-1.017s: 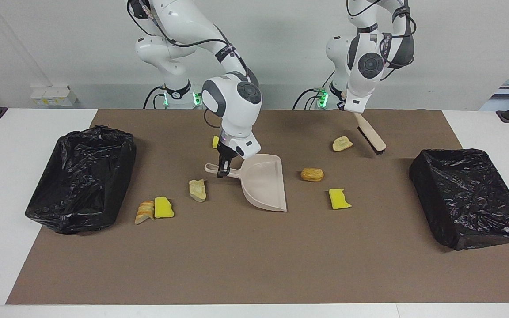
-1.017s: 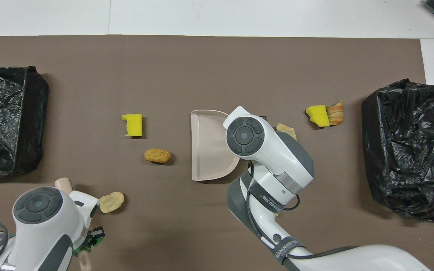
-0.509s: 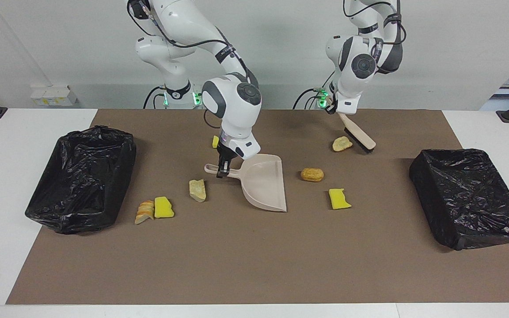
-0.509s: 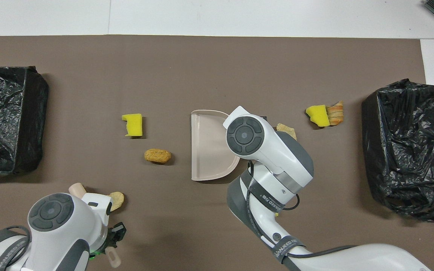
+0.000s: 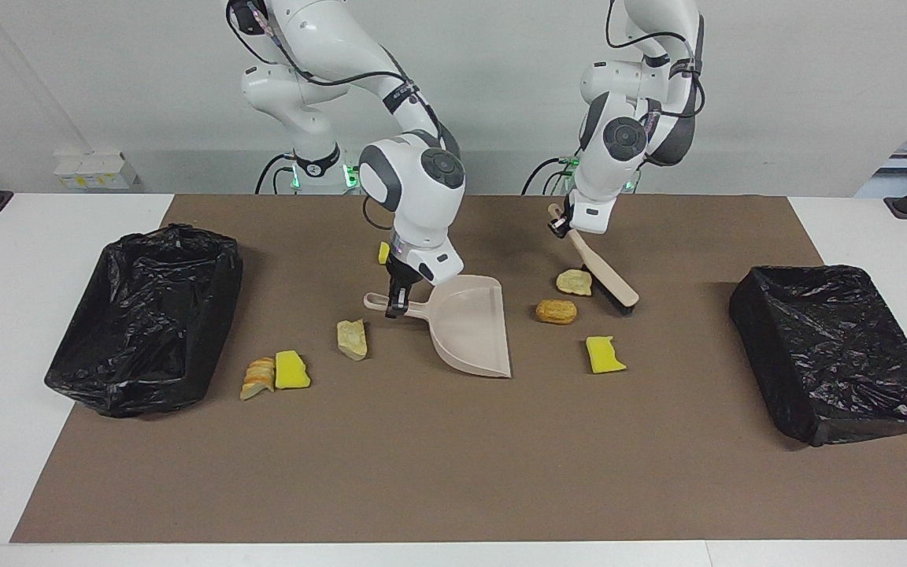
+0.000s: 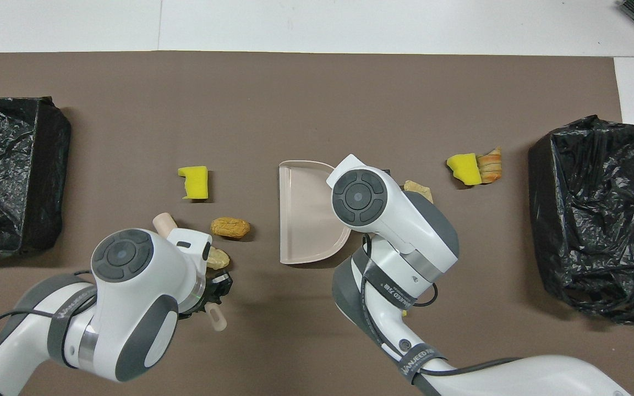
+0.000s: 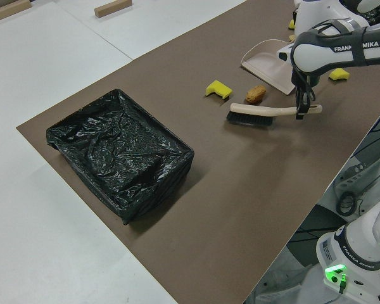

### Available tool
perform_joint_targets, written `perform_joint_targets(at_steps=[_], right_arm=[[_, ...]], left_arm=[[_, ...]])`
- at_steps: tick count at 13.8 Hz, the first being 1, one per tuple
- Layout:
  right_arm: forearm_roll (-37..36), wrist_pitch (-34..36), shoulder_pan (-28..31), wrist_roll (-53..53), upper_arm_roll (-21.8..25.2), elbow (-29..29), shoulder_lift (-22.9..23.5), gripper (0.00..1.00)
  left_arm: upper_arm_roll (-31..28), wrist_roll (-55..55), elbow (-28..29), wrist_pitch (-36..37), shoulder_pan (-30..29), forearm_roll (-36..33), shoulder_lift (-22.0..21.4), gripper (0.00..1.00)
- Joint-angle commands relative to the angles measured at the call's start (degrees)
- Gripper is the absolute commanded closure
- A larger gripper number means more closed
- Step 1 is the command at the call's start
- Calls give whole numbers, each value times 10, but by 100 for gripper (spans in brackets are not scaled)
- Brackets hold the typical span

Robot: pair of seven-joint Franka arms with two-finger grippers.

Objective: Sweep and dump trash in bin

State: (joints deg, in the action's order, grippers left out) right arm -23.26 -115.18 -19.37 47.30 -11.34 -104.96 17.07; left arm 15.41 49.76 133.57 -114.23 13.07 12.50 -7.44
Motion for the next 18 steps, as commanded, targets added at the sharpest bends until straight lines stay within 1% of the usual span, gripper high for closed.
perform_joint_targets(at_steps=[1,5,7,9,12,14,16,18], right_arm=[[13,-13,3,-12,-3,0,7,100],[14,-13,3,-12,-3,0,7,100],[14,-12,3,-12,-3,0,7,100],[14,-11,4,-12,-3,-1,7,100],[14,-11,4,-12,-3,-1,7,100],[14,-11,4,-12,-3,-1,7,100],[14,-11,4,-12,-3,-1,7,100],[14,-11,4,-12,-3,-1,7,100]], left_arm=[[-6,-1,-78,1,23,3,61,100],[-6,-26,-124,21,37,-5,80,100],[-5,-94,-146,45,42,-43,80,100],[-6,-147,-154,72,37,-53,74,100],[-10,-195,-171,69,27,-98,81,100],[-11,-251,-171,65,-3,-116,83,100],[-11,-331,-174,57,-32,-144,91,100],[-11,-421,-189,38,-66,-168,106,100]])
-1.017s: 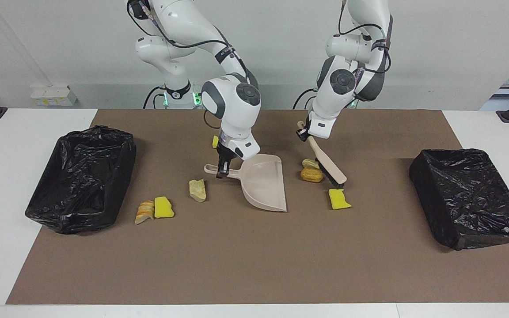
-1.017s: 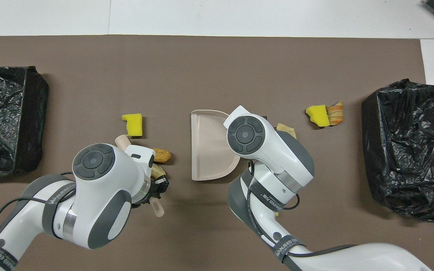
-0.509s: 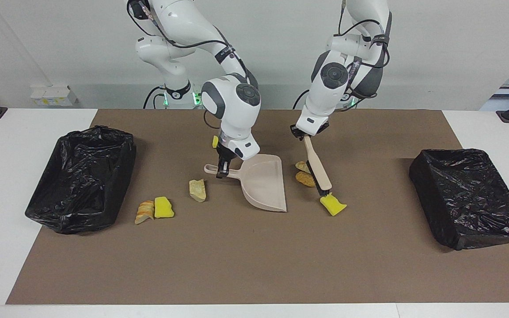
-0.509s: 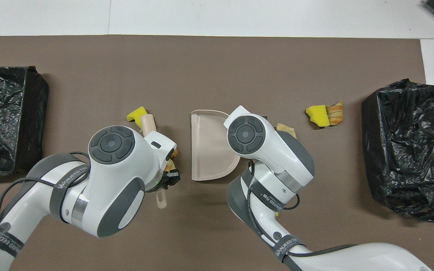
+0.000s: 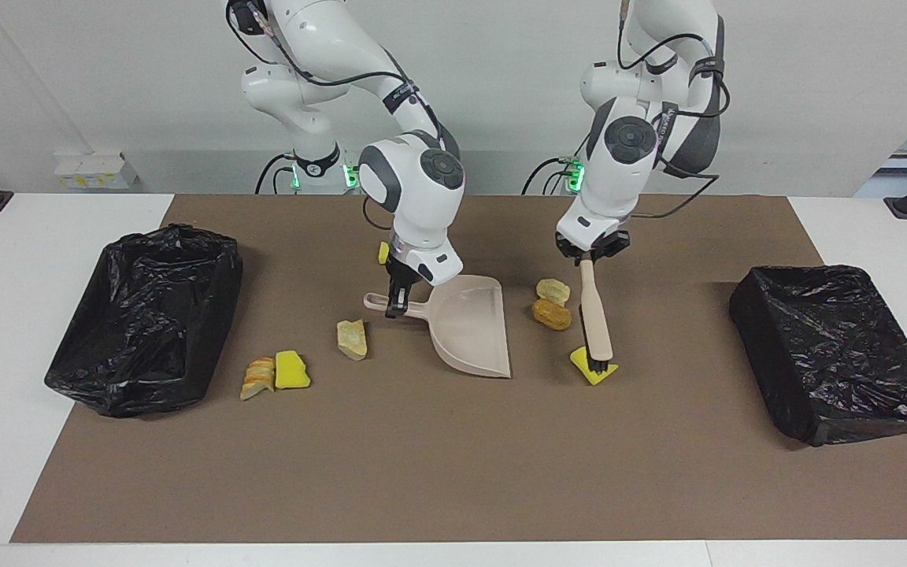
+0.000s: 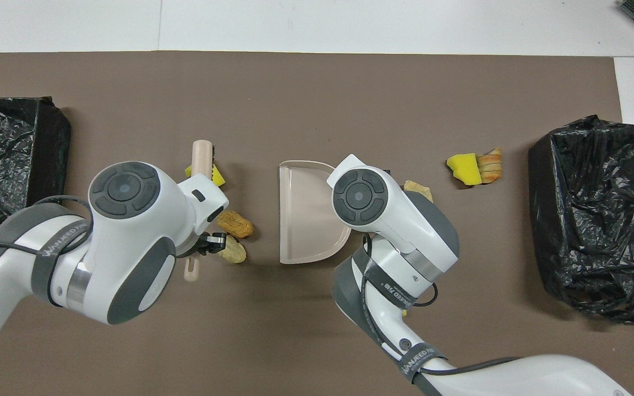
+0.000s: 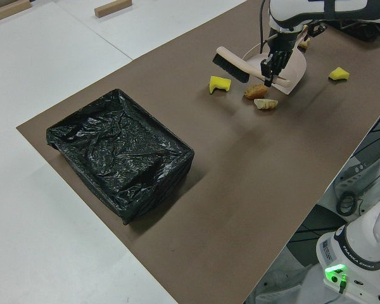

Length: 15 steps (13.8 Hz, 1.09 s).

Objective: Sweep and dump trash in bin

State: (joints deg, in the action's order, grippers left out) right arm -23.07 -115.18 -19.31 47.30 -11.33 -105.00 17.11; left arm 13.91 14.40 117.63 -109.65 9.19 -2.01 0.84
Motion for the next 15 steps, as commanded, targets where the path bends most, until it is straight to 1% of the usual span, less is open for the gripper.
perform_joint_targets(at_steps=[1,3,5,7,9,11,15], right_arm=[[13,-11,3,-12,-3,0,6,100],[12,-11,3,-12,-3,0,6,100],[13,-11,3,-12,-3,0,6,100],[13,-12,3,-12,-3,-1,6,100],[13,-12,3,-12,-3,-2,6,100],[15,-12,4,-12,-3,-3,6,100],[18,-15,4,-13,-3,-10,6,100]], left_arm=[[4,-100,-47,-14,-45,-30,38,100],[3,-120,-80,-14,-62,-42,74,100],[3,-175,-98,-22,-89,-65,114,100],[3,-252,-93,-26,-99,-67,123,100],[3,-279,-75,-19,-106,-68,120,100],[4,-280,-44,-13,-99,-67,102,100],[8,-272,-13,7,-53,-63,80,100]])
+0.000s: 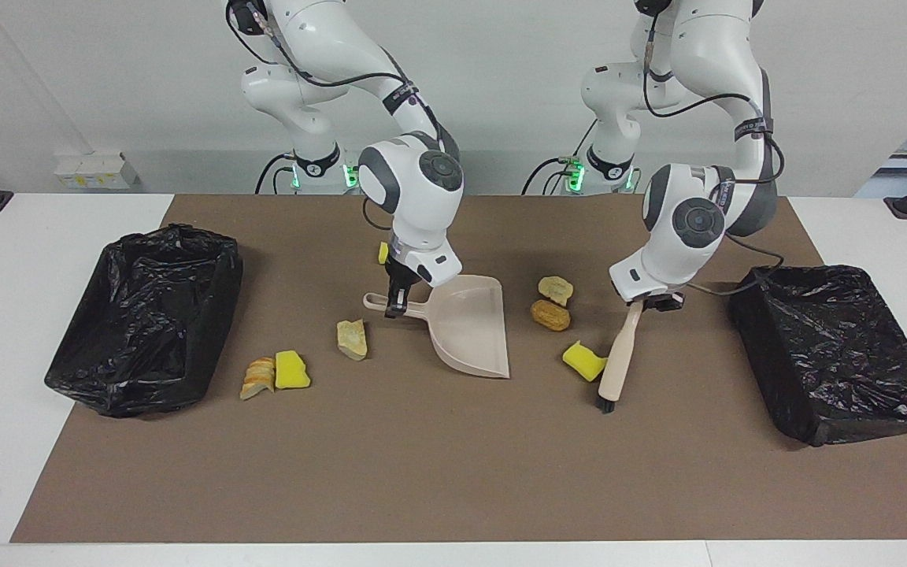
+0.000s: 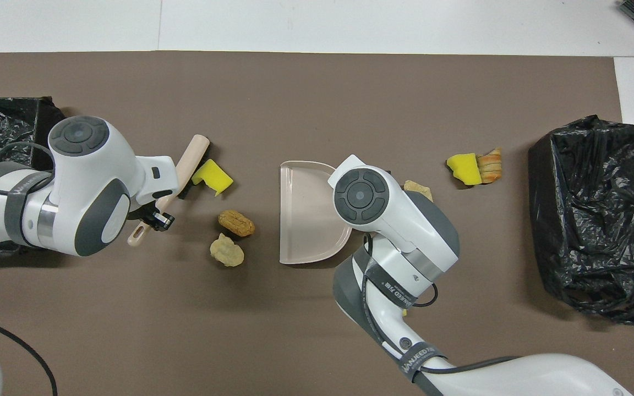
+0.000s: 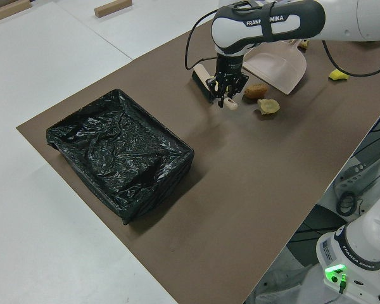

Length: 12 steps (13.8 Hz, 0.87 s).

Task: Sweep and dump trash in bin
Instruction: 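Sweep the sponge and crumbs into the dustpan with the left gripper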

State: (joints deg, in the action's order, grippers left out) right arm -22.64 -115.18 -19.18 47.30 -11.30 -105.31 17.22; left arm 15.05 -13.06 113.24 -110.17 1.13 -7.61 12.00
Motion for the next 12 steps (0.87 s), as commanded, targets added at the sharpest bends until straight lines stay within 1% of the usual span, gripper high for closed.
perform_joint_targets(at_steps=[1,3,6,7,9,10,12], right_arm=[[13,-15,3,-12,-3,-7,4,100],[13,-14,2,-12,-3,-7,4,100],[13,-14,2,-12,-3,-7,4,100],[13,-14,2,-12,-3,-7,4,100],[13,-14,2,-12,-3,-7,4,100],[13,-14,2,-12,-3,-8,4,100],[13,-14,2,-12,-3,-8,4,100]], left_arm=[[-3,5,42,11,42,-2,-39,100],[-3,23,44,11,77,10,-44,100],[-2,95,15,37,113,15,-45,100],[-1,111,-2,58,116,15,-52,100],[1,145,-7,86,129,21,-83,100],[1,183,-4,101,148,21,-95,100],[2,325,13,123,164,21,-111,100]])
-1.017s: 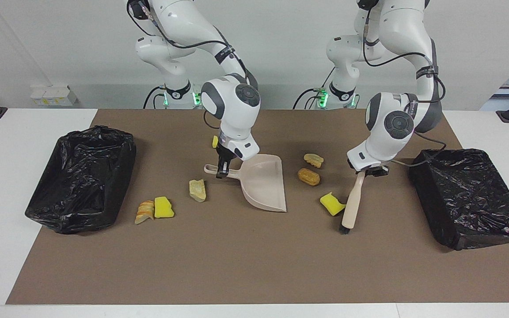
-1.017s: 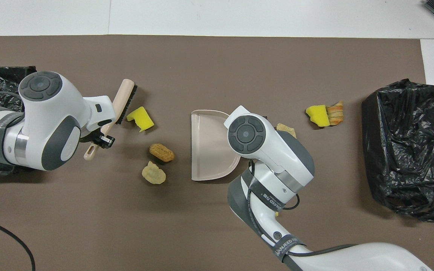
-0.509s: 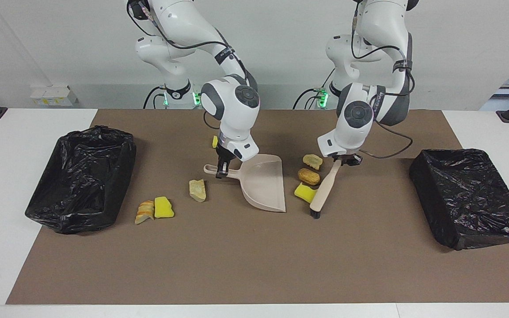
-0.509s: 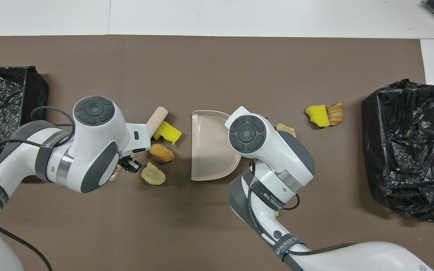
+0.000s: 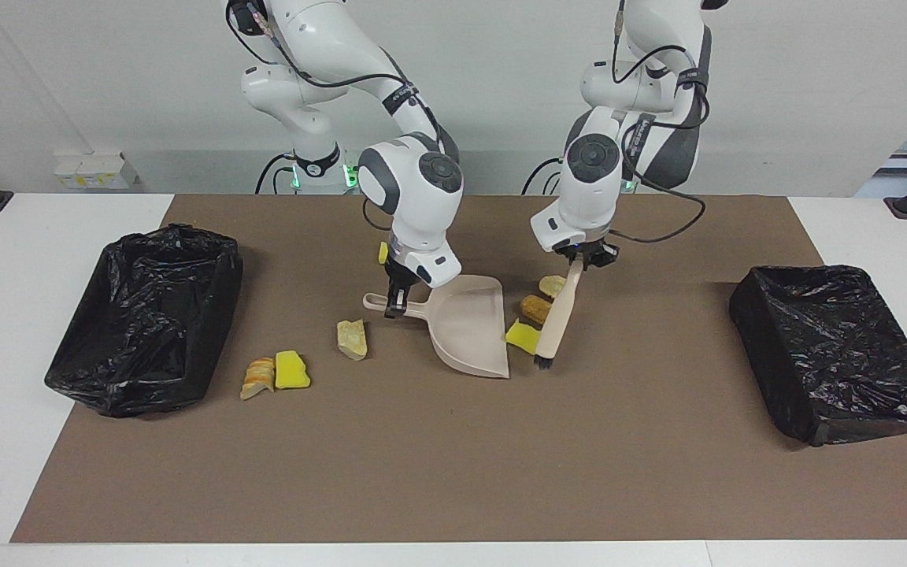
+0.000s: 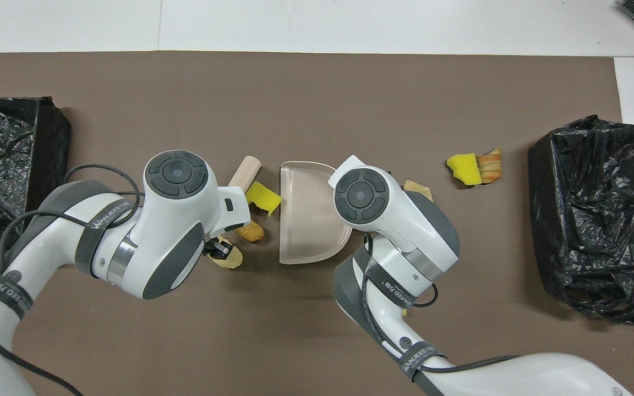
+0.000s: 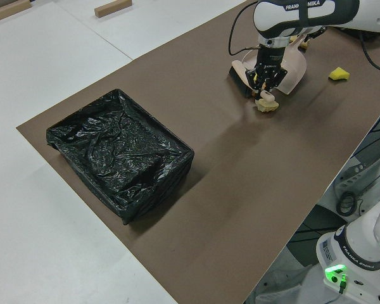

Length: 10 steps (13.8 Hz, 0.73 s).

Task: Sweep and dump trash in bin
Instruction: 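Sweep the sponge and crumbs into the dustpan with the left gripper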

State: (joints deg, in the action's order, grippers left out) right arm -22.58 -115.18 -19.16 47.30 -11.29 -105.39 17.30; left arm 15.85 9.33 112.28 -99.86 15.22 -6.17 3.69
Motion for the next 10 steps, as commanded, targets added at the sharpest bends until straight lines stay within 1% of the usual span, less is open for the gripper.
perform_joint_targets(at_steps=[1,3,5,6,8,9,10], right_arm=[[12,-14,3,-12,-3,-7,4,100],[12,-11,3,-5,-3,-9,3,100],[12,-3,3,-4,-3,-10,0,100],[11,0,0,-4,-3,-11,-2,100],[12,7,-3,-4,-3,-13,-4,100],[11,7,-3,-4,-3,-18,-6,100],[12,7,-3,-4,-3,-18,-7,100]], left_arm=[[-6,170,39,35,24,6,-41,100],[-6,253,85,51,24,6,-73,100],[-6,343,174,32,18,6,-126,100],[-7,354,200,13,15,8,-142,100],[-8,360,211,-27,9,58,-139,100],[-9,362,213,-59,8,82,-128,100],[-9,361,218,-79,8,91,-119,100]])
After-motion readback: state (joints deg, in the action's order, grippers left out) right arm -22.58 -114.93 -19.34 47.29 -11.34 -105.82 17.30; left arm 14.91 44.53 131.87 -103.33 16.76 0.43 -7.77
